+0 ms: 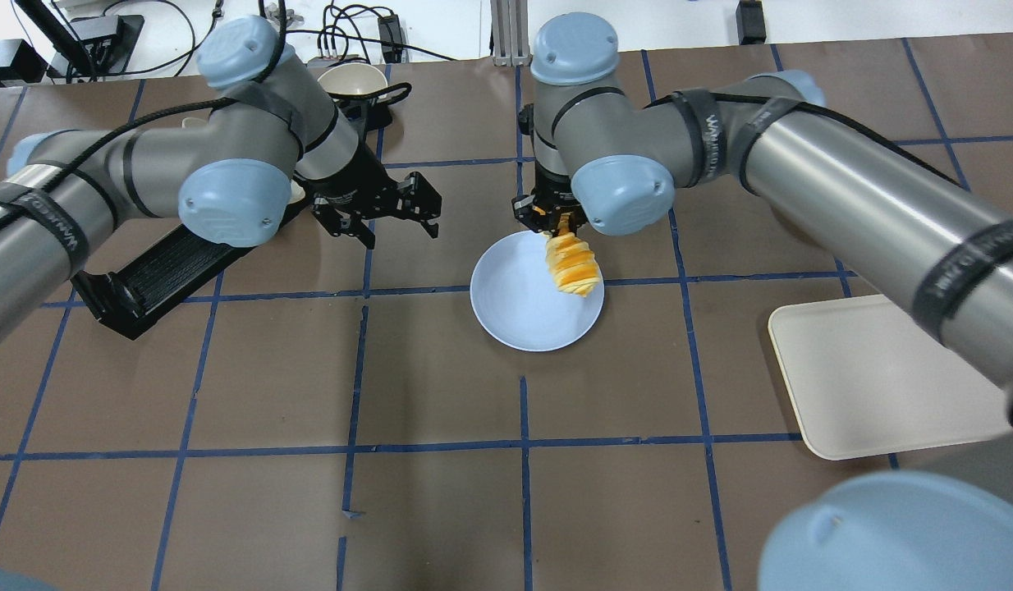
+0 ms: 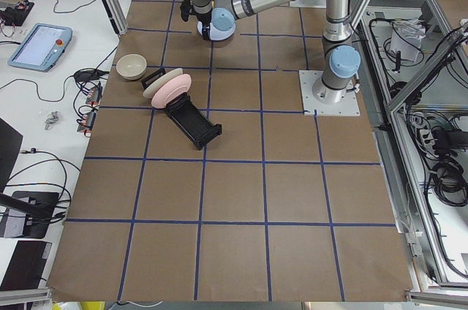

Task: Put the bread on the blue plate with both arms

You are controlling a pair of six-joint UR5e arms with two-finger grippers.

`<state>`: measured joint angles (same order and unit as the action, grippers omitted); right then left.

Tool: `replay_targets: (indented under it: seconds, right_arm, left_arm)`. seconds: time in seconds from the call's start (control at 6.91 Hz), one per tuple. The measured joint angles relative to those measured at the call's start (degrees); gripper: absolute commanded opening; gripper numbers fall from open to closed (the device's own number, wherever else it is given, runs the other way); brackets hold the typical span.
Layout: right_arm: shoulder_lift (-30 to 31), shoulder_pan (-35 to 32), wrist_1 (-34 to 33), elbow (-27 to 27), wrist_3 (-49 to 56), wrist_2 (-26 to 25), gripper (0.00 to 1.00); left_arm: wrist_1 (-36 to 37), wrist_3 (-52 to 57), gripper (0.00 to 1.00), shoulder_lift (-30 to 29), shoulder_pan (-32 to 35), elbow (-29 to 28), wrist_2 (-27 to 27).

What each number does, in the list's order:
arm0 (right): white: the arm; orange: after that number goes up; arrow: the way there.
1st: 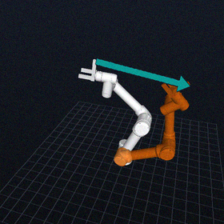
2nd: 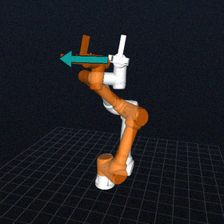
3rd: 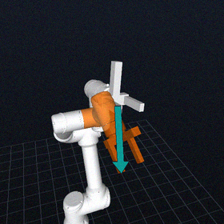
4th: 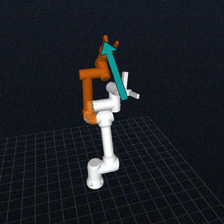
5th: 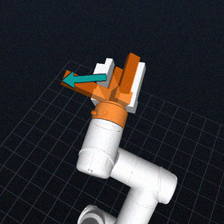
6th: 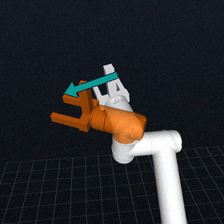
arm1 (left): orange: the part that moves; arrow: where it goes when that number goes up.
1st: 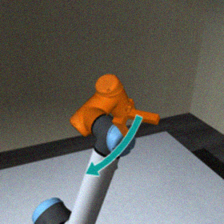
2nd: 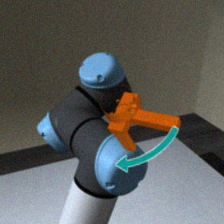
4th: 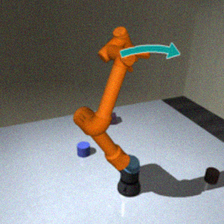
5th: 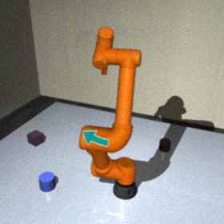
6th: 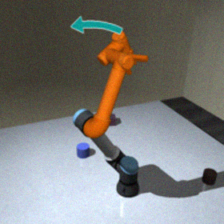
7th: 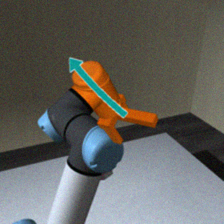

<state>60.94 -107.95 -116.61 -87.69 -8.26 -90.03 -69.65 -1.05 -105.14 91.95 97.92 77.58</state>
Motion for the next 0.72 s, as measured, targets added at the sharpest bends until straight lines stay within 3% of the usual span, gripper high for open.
replay_targets:
  seconds: [0.14, 0.29, 0.72]
  right_arm:
    - [-2.7, -1.4, -1.7, 0.5, -0.2, 0.0, 0.77]
    - [-3.7, -2.1, -2.4, 0.0, -0.3, 0.0, 1.00]
    - [-2.8, -2.2, -2.7, -1.5, -0.3, -0.1, 1.00]
  left_arm:
    - [-4.1, 0.1, 1.00, 2.8, -0.4, -0.9, 3.8]
    - [-7.5, 0.2, 1.00, 5.2, -0.5, -1.9, 6.4]
    - [-16.7, 0.5, 1.00, 9.1, -0.7, -6.8, 10.0]
